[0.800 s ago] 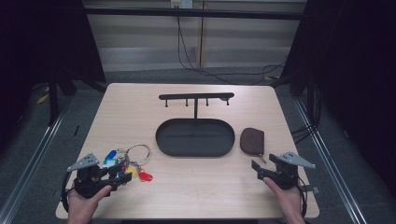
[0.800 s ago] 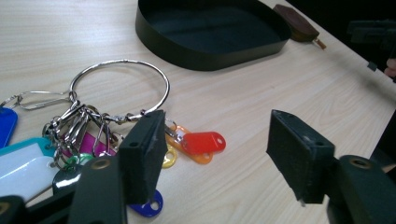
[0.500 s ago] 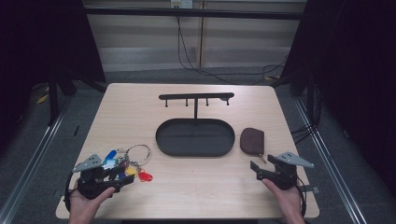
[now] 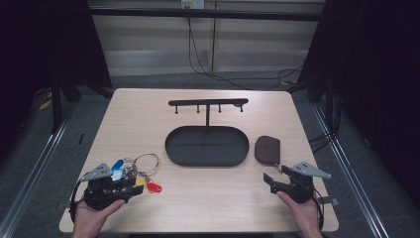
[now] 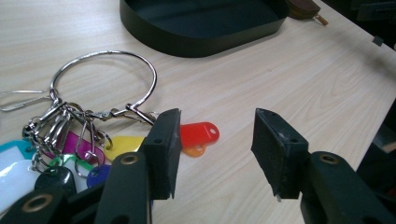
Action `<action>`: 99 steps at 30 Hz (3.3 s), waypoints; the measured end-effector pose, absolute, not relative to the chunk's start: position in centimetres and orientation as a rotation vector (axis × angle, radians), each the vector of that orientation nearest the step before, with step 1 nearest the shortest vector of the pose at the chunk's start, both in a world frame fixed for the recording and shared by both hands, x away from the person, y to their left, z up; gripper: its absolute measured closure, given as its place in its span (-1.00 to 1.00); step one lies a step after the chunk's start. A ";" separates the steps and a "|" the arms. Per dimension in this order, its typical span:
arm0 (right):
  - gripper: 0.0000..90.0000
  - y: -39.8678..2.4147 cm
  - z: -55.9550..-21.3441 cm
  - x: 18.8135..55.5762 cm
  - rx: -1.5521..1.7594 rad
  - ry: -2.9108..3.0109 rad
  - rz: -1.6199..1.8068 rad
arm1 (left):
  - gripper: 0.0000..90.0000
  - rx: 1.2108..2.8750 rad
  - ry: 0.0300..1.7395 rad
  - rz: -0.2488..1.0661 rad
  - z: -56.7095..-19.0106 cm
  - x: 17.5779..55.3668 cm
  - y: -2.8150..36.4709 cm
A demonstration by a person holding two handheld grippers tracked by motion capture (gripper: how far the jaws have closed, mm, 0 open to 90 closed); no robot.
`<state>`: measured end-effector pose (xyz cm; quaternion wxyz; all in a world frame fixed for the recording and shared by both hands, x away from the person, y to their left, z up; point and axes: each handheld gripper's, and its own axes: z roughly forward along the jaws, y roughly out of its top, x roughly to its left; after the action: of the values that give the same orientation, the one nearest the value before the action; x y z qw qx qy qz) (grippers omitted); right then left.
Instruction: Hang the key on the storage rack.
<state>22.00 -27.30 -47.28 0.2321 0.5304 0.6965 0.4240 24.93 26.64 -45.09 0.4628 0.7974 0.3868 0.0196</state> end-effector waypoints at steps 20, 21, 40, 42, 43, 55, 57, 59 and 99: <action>-0.46 -26.8 -47.4 22.2 1.453 2.000 1.166 | 0.08 2.077 0.919 0.053 -42.8 27.1 24.4; -0.47 -26.8 -47.4 22.2 1.457 2.004 1.168 | 0.09 2.092 0.917 0.059 -42.7 27.3 24.2; -0.46 -26.6 -47.5 22.3 1.472 2.040 1.168 | 0.14 2.348 0.958 0.132 -41.6 30.7 21.6; -0.45 -26.6 -47.4 22.3 1.467 2.047 1.161 | 0.09 2.350 0.960 0.122 -41.5 30.9 21.5; -0.45 -26.6 -47.5 22.3 1.466 2.049 1.151 | 0.10 2.367 0.962 0.124 -41.4 31.0 21.4; -0.43 -26.6 -47.6 22.4 1.473 2.067 1.136 | 0.18 2.472 1.005 0.058 -41.0 33.3 20.6; -0.42 -26.6 -47.6 22.4 1.473 2.072 1.136 | 0.21 2.473 1.017 0.050 -41.1 33.4 20.5; -0.42 -26.5 -47.6 22.4 1.473 2.072 1.136 | 0.24 2.488 1.039 0.045 -41.6 33.8 20.4; -0.40 -26.4 -47.7 22.5 1.479 2.093 1.129 | 0.63 2.686 1.083 -0.085 -44.9 37.8 18.0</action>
<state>22.52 -26.45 -47.67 0.1698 0.5204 0.7364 0.3975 37.75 17.97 -44.86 0.1219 0.9202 0.3709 -0.0292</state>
